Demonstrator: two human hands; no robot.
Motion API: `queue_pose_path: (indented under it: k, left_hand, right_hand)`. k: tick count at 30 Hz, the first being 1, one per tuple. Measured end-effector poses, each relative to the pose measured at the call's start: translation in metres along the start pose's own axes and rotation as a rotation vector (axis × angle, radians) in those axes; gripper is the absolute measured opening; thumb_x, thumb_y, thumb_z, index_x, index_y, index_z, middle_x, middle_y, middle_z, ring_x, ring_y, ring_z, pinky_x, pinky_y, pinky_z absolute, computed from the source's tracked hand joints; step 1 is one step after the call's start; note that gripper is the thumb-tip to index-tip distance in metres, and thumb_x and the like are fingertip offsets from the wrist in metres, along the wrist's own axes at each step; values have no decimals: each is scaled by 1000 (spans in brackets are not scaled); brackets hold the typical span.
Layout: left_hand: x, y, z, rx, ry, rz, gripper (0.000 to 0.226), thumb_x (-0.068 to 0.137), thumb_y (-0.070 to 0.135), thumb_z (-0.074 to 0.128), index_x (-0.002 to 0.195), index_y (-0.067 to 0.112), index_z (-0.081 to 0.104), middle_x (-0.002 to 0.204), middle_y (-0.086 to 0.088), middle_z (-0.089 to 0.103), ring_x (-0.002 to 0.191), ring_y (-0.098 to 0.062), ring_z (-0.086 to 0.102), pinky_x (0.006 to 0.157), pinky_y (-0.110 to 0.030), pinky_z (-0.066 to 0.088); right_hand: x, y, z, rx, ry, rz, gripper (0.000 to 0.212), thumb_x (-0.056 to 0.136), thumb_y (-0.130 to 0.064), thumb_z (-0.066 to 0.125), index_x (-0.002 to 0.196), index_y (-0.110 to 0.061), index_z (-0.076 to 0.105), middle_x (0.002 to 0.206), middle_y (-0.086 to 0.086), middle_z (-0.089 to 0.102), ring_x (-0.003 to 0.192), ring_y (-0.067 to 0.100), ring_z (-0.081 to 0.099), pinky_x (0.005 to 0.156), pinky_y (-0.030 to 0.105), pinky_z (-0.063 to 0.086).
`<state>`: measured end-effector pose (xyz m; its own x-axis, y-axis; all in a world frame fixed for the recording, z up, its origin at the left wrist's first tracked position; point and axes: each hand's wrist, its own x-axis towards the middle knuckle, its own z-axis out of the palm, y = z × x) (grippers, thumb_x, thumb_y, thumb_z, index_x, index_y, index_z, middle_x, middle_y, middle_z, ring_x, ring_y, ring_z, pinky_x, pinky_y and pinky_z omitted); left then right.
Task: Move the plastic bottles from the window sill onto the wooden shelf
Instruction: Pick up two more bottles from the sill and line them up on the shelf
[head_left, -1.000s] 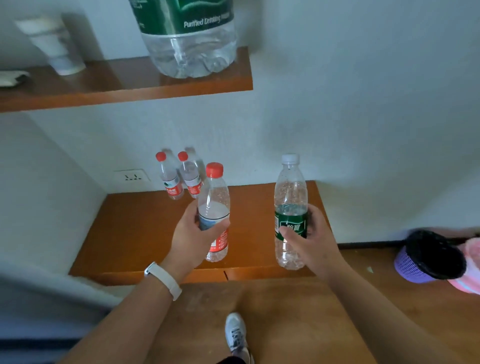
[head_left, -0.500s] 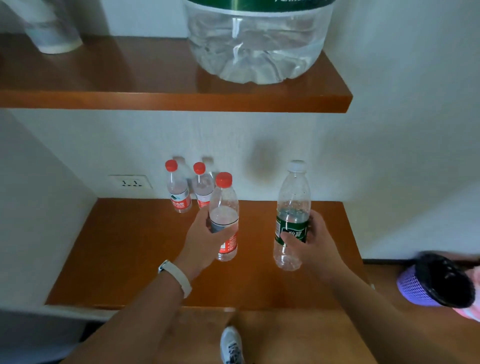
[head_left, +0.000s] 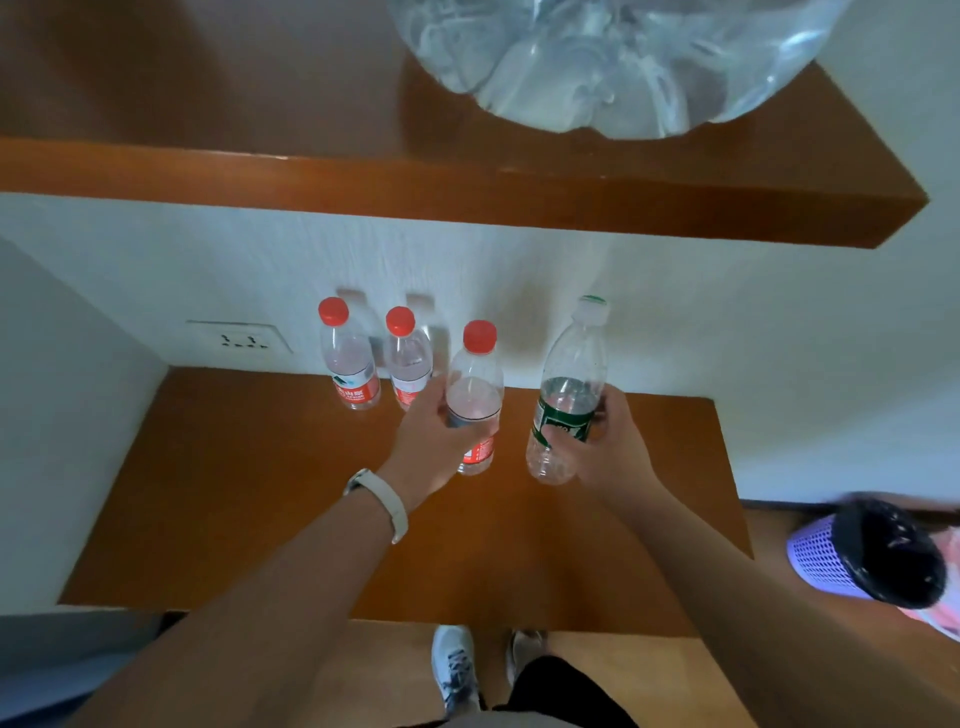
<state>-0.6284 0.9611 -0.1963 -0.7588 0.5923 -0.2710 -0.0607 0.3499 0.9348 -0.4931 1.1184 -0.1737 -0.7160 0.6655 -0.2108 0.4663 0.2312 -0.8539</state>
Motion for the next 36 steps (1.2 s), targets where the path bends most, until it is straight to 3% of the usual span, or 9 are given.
queue_pose_path:
  k: [3,6,9,15,18,21,26,32,36]
  left_hand:
    - [12,-7,7,15,22,-16,68,79,33,81,138,33,46,122,15,59,112,-7,56,92,-24,47]
    - [23,-11,13,47,35,-26,61,79,34,81,130,37,47,115,15,60,105,-3,58,77,-14,47]
    - [36,-15,20,61,71,-39,56,80,31,81,122,41,45,110,17,60,99,0,58,71,-12,43]
    - [59,-28,30,87,123,-27,58,81,20,78,123,39,43,108,12,59,97,-7,60,69,-14,45]
    - [65,-33,29,67,174,-23,55,81,22,77,119,41,42,107,13,59,96,-5,59,69,-15,45]
    - [67,-35,28,41,201,-9,53,82,23,77,118,41,43,107,11,61,95,-6,61,70,-16,47]
    - [71,-38,30,28,241,-2,56,81,25,78,120,43,43,107,13,62,97,-6,63,77,-24,54]
    - [77,-37,34,22,259,12,52,82,26,77,121,37,44,106,13,61,98,-6,62,81,-27,56]
    - [82,-35,37,24,265,13,54,80,30,78,123,32,45,109,10,61,100,-6,62,86,-28,55]
  right_hand:
    - [18,9,7,-28,-15,-2,57,76,-33,82,118,-32,44,104,-21,57,92,-4,56,79,22,50]
    - [34,21,13,-44,-37,-4,59,74,-34,83,121,-30,46,108,-16,60,94,-1,59,79,24,52]
    - [49,28,19,-41,-55,5,60,73,-30,82,119,-31,44,109,-13,61,95,4,62,77,24,53]
    - [69,40,27,-93,-65,-10,54,75,-21,81,112,-34,44,95,-16,63,77,-4,63,68,22,54]
    - [75,46,32,-126,-60,-17,55,75,-25,81,111,-37,41,93,-20,60,76,-6,60,69,23,55]
    - [83,52,41,-125,-32,-34,59,73,-28,83,114,-37,41,106,-16,57,90,-1,58,75,21,54]
    - [94,60,55,-97,-7,-30,73,68,-34,85,127,-30,42,119,-9,53,108,8,55,90,32,54]
    - [101,60,59,-77,3,-30,69,70,-29,86,124,-28,44,117,-9,55,105,7,56,86,28,54]
    - [102,56,56,-63,-3,-9,64,73,-26,85,117,-33,39,109,-15,52,91,-1,54,74,15,45]
